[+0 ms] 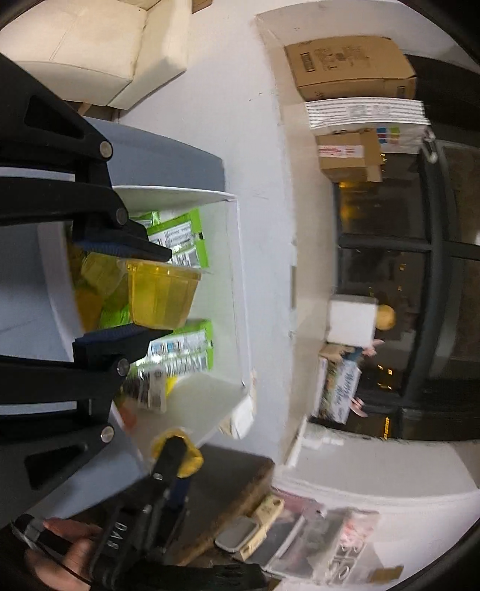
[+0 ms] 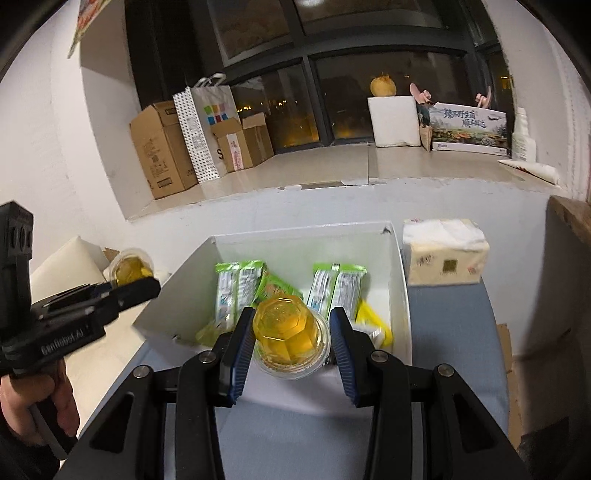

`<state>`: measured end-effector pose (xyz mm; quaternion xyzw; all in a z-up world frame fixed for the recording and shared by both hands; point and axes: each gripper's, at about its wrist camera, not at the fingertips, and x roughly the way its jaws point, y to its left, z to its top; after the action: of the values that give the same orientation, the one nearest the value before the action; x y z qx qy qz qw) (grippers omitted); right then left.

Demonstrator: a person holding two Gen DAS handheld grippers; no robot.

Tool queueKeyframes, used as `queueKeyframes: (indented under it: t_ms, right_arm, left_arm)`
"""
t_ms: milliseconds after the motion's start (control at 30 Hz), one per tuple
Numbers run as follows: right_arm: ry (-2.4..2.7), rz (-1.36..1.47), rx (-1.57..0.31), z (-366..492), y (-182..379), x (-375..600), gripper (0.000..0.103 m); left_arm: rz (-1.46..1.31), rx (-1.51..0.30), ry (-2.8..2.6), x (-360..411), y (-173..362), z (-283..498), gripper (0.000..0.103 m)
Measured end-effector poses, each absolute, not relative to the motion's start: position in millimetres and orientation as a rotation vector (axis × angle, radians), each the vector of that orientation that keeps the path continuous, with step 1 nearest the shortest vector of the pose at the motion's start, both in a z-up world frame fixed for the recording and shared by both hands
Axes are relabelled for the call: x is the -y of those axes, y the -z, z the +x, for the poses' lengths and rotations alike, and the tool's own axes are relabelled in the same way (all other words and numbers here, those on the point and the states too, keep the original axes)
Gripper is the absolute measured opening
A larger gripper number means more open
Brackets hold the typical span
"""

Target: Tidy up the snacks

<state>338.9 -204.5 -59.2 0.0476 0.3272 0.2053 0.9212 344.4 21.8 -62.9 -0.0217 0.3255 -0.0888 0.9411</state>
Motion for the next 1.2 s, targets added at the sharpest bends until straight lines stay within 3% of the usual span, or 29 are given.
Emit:
queueKeyframes:
  t_ms: [67, 100, 133, 167, 200, 233, 633, 867, 1200]
  right_arm:
    - [-0.417, 0.094, -0.7, 359, 66, 200, 0.045]
    - [-0.423, 0.09, -0.723, 366, 70, 197, 0.045]
    - [-0.412, 0.08, -0.733, 370, 73, 197, 0.052]
    - [-0.387, 0.068, -0.734, 372, 75, 196, 0.082]
    - [-0.375, 0.077, -0.726, 373, 77, 198, 0.095]
    - [-0.381, 0.099, -0.716, 370, 78, 202, 0.1]
    - [-0.338, 0.065, -0.68, 334, 71, 203, 0.103]
    - [-0.316, 0.075, -0.59, 287, 44, 214, 0.103]
    - [-0.379, 0.108, -0.573, 217, 19, 223, 0.103]
  left_arm:
    - [-0.05, -0.718, 0.179, -24, 74, 360, 0.044]
    - [-0.045, -0.749, 0.178, -23, 79, 366, 0.072]
    - [-0.042, -0.773, 0.173, -23, 84, 371, 0.103]
    - [-0.039, -0.764, 0.162, -25, 87, 370, 0.103]
    - [-0.035, -0.751, 0.157, -26, 87, 369, 0.103]
    - [-0.041, -0.749, 0.161, -27, 88, 368, 0.103]
    - [-0.025, -0.654, 0.051, -26, 67, 322, 0.103]
    - [-0.008, -0.541, 0.025, -18, 40, 264, 0.103]
    - [-0.041, -0.523, 0.067, -12, 20, 191, 0.103]
